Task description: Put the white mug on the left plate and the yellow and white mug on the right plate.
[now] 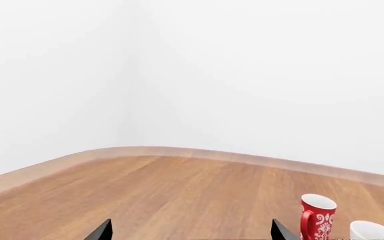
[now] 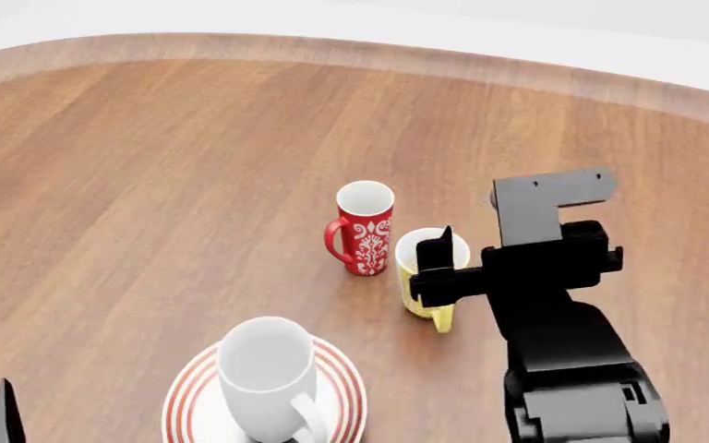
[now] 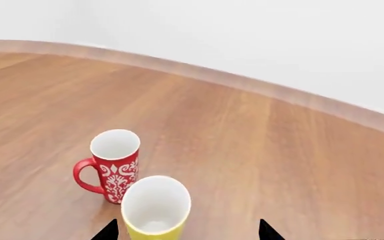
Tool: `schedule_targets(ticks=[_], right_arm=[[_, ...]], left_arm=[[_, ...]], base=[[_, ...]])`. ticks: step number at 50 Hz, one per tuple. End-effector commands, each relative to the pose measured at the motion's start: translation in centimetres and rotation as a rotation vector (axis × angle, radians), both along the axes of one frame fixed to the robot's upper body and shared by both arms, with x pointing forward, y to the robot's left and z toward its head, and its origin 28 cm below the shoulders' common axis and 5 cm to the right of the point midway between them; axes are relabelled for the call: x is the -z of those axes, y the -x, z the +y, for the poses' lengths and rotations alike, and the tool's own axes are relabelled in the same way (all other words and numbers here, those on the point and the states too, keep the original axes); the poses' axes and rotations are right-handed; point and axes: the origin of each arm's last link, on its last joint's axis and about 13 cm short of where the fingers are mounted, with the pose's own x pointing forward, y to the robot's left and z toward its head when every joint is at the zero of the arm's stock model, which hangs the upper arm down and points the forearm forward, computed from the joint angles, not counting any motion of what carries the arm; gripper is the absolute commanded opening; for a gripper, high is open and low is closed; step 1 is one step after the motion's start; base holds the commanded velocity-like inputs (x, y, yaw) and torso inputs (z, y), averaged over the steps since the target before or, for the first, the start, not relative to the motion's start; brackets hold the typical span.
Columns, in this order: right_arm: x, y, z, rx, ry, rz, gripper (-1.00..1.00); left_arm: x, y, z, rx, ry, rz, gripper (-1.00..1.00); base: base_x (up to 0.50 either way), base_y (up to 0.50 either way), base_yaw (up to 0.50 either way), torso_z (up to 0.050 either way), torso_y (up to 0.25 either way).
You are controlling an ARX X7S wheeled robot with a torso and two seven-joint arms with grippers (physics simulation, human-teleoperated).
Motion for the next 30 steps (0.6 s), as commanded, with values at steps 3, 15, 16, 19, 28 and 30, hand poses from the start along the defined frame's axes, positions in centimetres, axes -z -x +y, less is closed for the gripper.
schedule_targets(ticks=[3, 15, 16, 19, 28, 30], right_arm=[[-0.1, -1.2, 0.1, -0.044, -0.040, 0.079, 1.00], [0.0, -1.2, 0.7, -0.103, -0.031, 0.097, 1.00], [0.0, -1.2, 0.7, -0.107, -0.031, 0.096, 1.00], [-0.1, -1.3, 0.9, -0.122, -0.028, 0.095, 1.00], [-0.5, -1.5, 1.2, -0.135, -0.030, 0.067, 1.00], [-0.5, -1.5, 1.1, -0.129, -0.033, 0.062, 1.00]], left_arm=[[0.1, 0.2, -0.4, 0.007, -0.027, -0.013, 1.00], [0.1, 0.3, -0.3, 0.001, 0.001, -0.002, 1.00], [0.1, 0.3, -0.3, 0.002, 0.001, -0.002, 1.00], [0.1, 0.3, -0.3, 0.000, -0.018, -0.010, 1.00], [0.1, 0.1, -0.2, 0.012, -0.002, -0.004, 1.00], [0.0, 0.1, -0.2, 0.012, -0.003, -0.006, 1.00]], base=[[0.00, 0.00, 0.00, 0.000, 0.000], [0.00, 0.00, 0.00, 0.000, -0.118], [0.00, 0.00, 0.00, 0.000, 0.000], [0.00, 0.00, 0.00, 0.000, 0.000], [0.00, 0.00, 0.00, 0.004, -0.167], [0.00, 0.00, 0.00, 0.000, 0.000]])
